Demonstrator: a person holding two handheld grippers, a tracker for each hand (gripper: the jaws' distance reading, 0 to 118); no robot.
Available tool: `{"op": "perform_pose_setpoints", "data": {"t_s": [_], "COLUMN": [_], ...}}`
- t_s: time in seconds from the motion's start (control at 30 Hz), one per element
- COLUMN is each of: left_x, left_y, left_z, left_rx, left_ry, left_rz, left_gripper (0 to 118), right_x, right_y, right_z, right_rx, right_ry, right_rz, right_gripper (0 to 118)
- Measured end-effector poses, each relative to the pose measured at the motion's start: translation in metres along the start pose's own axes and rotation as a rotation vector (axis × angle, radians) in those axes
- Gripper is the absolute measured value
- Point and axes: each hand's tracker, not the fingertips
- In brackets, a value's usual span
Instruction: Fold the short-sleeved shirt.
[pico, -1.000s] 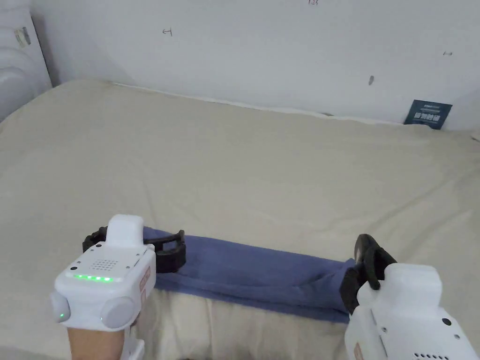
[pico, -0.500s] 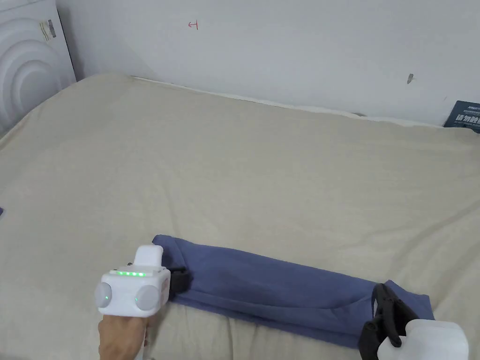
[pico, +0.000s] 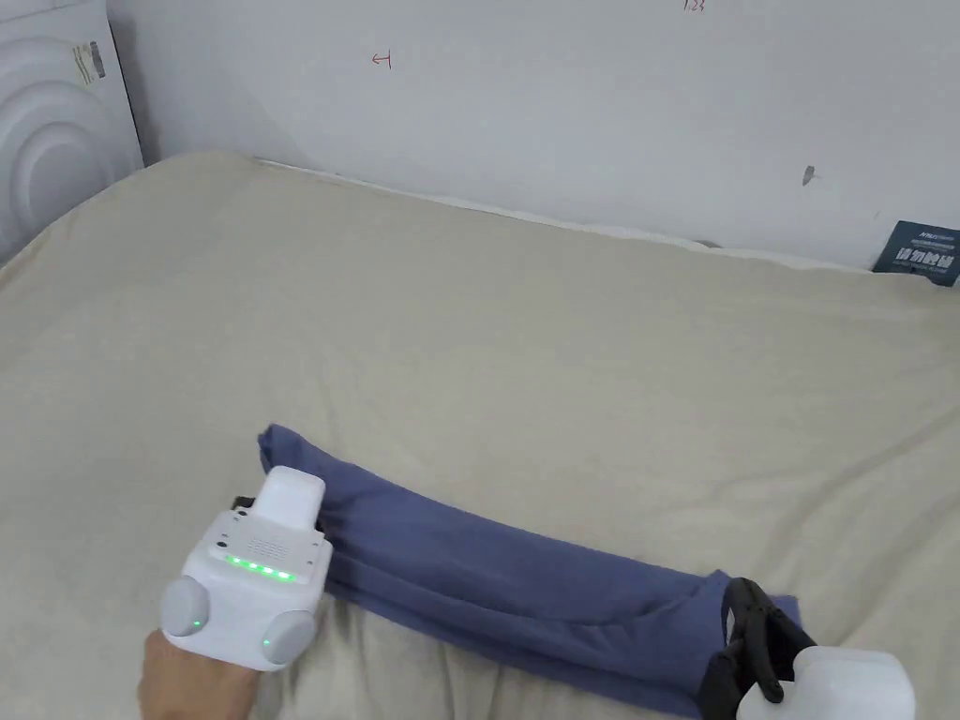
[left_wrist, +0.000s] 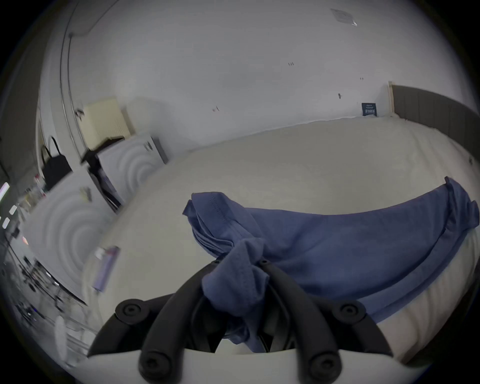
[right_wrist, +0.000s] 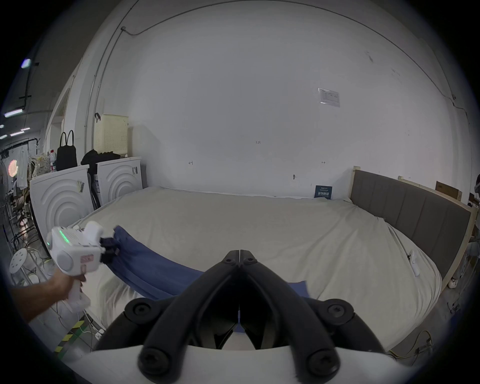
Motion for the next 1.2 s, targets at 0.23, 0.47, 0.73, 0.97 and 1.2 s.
{"op": "perform_pose_setpoints", "data": {"t_s": [0.23, 0.47, 0.73, 0.97, 1.2], "left_x": [-0.05, 0.059, 0.175, 0.173, 0.096], "left_y": [0.009, 0.058, 0.042, 0.018, 0.038], "left_z": [0.033, 0.085, 0.043, 0.038, 0.078], "left_rx": [0.05, 0.196, 0.032, -0.014, 0.186], "left_ry": [0.107, -0.16, -0.362, -0.511, -0.198], "left_rz": [-0.068, -0.169, -0.285, -0.137, 0.184], "left_gripper": [12, 12, 12, 118, 118], "right_x": [-0.002, 0.005, 0.023, 0.038, 0.045], "right_y": [0.001, 0.003, 0.004, -0.002, -0.007], "right_z": [0.007, 0.015, 0.029, 0.034, 0.028], "right_rx": [0.016, 0.03, 0.039, 0.025, 0.011], "right_ry": [0.011, 0.004, -0.037, -0.07, -0.074], "right_rz": [-0.023, -0.044, -0.056, -0.066, -0.106], "right_gripper": [0, 0, 0, 1, 1]}}
